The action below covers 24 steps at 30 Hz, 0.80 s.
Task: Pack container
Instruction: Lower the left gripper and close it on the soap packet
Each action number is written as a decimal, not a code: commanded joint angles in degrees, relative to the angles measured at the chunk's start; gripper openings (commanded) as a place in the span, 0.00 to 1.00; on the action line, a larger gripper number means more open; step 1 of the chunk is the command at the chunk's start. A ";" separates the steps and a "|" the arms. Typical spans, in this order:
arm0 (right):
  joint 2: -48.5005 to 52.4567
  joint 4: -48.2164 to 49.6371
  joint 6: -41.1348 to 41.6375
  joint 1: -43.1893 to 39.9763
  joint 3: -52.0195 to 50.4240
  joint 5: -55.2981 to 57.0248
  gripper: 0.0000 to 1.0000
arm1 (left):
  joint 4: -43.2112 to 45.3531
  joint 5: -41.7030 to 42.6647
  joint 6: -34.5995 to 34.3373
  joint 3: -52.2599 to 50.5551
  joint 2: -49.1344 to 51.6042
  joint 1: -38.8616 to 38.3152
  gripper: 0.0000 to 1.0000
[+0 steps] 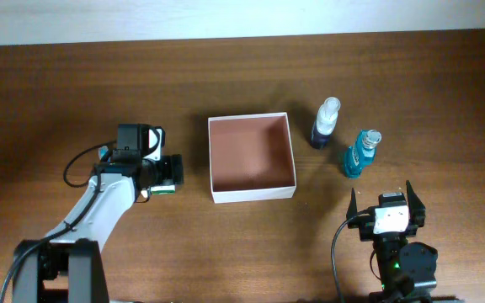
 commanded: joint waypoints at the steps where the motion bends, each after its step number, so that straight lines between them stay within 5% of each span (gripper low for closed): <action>1: -0.59 0.04 0.04 -0.11 -0.48 1.07 0.98 | 0.96 -0.66 -0.28 1.09 2.29 -0.11 0.81; 5: -0.59 0.04 0.04 -0.11 -0.48 1.07 0.98 | 1.81 -0.63 -0.28 1.09 4.55 -0.13 0.68; 24: -0.59 0.04 0.04 -0.11 -0.48 1.07 0.98 | 1.01 -2.75 -0.28 1.05 5.70 -0.13 0.62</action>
